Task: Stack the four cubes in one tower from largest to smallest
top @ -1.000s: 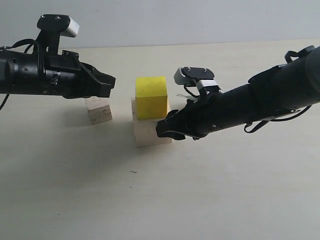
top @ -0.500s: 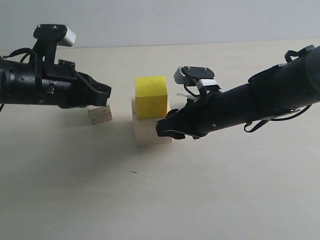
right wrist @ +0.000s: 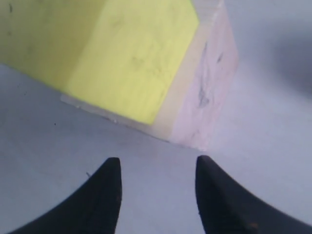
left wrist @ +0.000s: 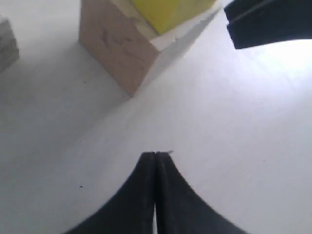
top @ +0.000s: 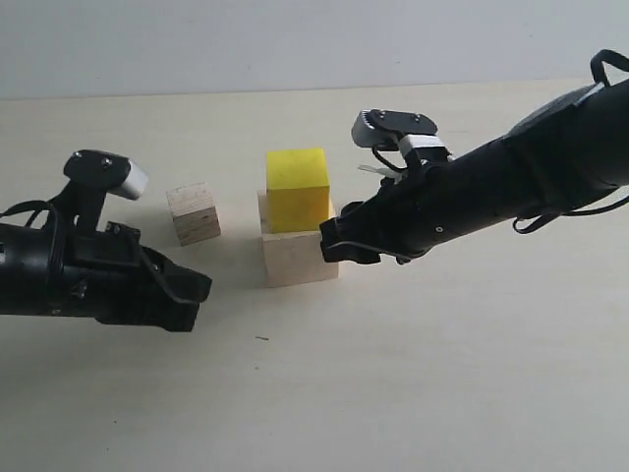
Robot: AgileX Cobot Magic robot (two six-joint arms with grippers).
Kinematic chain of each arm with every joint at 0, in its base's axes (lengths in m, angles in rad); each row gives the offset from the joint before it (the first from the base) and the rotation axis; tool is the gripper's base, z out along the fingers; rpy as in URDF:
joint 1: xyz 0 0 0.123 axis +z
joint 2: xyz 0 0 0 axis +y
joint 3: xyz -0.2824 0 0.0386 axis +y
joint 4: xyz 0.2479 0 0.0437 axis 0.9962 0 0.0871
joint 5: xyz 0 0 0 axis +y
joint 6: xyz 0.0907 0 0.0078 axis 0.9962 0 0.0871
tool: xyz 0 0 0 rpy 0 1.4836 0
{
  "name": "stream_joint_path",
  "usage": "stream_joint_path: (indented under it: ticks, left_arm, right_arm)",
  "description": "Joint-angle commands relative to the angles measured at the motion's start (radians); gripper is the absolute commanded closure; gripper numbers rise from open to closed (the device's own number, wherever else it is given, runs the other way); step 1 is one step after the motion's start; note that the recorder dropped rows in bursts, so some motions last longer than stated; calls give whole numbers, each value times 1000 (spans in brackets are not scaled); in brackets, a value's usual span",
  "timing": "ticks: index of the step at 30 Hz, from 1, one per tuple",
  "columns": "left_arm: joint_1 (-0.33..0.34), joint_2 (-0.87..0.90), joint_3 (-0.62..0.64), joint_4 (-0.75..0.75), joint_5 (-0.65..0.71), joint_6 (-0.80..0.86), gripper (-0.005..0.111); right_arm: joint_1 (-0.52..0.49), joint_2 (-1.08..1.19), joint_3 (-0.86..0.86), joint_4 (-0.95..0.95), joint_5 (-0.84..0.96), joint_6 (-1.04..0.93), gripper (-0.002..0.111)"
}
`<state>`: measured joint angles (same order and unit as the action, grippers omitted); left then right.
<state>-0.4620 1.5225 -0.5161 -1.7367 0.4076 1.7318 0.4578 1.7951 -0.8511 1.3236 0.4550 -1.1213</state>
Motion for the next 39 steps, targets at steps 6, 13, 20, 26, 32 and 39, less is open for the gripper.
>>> stream_joint_path:
  ticks: [6,13,20,26,32,39]
  left_arm:
    - [-75,-8,-3,-8,-64,-15,107]
    - [-75,98,-38,-8,-30,-11,107]
    - [-75,162,-81,-8,32,-18,96]
    - [-75,168,-116,-8,30,-14,69]
    - [-75,214,-179,-8,-12,-12,67]
    - [-77,308,-264,-8,-3,-12,67]
  right_arm:
    - [-4,-106,-4,-361,9,368,62]
    - [-4,-168,-4,-503,5,521,62]
    - [-4,-214,-4,-626,50,645,62]
    - [-4,-247,-4,-636,63,661,62]
    - [-4,-277,-4,-636,72,678,62]
    - [-4,-284,-4,-636,76,678,62]
